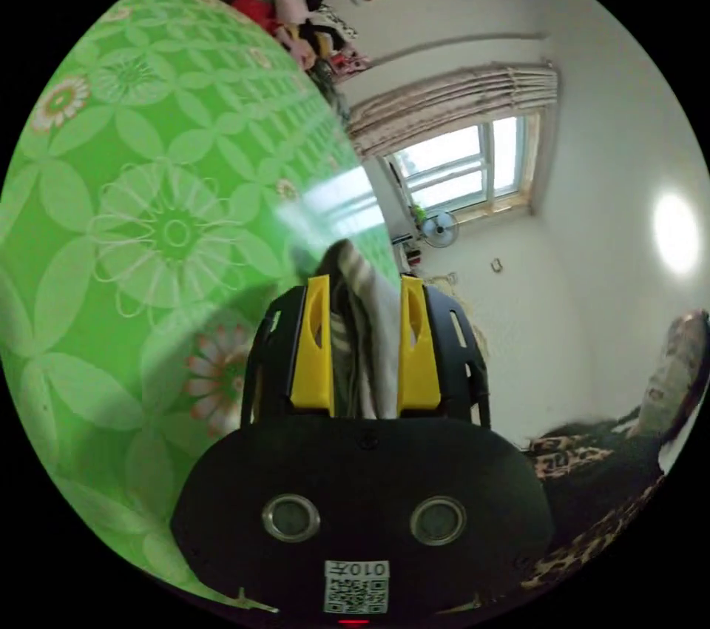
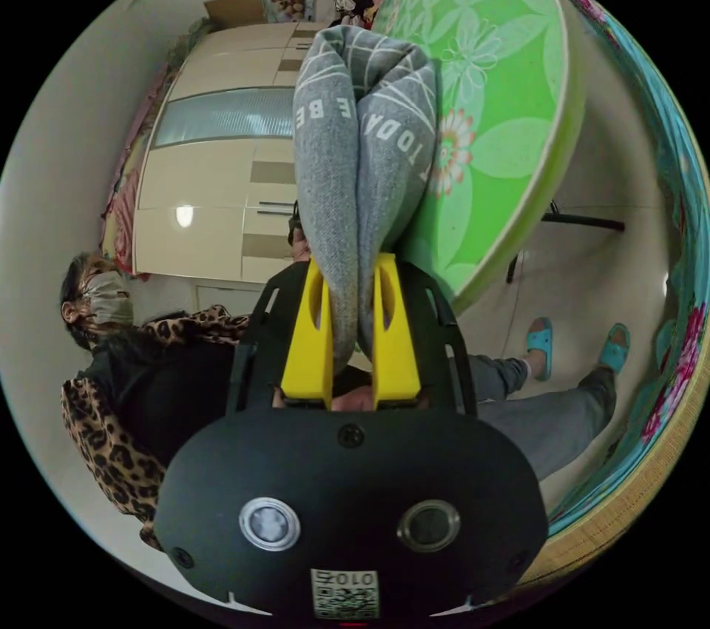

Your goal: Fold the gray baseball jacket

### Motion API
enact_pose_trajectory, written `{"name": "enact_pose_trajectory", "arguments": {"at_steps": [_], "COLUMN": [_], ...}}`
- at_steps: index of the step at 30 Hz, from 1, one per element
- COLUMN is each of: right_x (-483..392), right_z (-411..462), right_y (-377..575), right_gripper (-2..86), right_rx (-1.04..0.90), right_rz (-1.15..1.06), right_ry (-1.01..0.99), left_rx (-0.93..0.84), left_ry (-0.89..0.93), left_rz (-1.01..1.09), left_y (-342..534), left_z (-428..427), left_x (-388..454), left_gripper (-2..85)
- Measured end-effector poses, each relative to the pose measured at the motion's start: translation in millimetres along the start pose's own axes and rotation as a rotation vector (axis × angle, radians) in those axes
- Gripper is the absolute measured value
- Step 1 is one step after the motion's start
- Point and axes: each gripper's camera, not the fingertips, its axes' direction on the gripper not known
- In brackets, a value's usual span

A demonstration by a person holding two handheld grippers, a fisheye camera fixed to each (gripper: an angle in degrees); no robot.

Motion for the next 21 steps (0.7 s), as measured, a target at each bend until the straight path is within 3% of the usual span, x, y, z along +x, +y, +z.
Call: {"name": "enact_pose_trajectory", "arguments": {"at_steps": [10, 12, 17, 21], "right_x": [10.0, 11.0, 13.8, 8.2], "right_z": [-13.4, -15.5, -22.0, -25.0], "right_y": [4.7, 4.3, 9.1, 16.3], "right_gripper": [7.4, 7.5, 7.8, 7.9], "right_rx": [0.031, 0.025, 0.03, 0.058], "right_rz": [-0.006, -0.021, -0.039, -0.021], "right_ry": [-0.019, -0.025, -0.05, -0.036], "left_rx": [-0.238, -0.34, -0.341, -0.2], "left_ry": [-0.146, -0.082, 0.165, 0.209], "left_rz": [0.167, 0.179, 0.072, 0.023], "left_y": [-26.6, -24.1, -20.4, -3.1], "left_z": [70.6, 92.7, 112.0, 96.6], "left_x": [29.7, 35.4, 5.3, -10.7], "left_gripper": [16.6, 15.8, 14.0, 11.6]}}
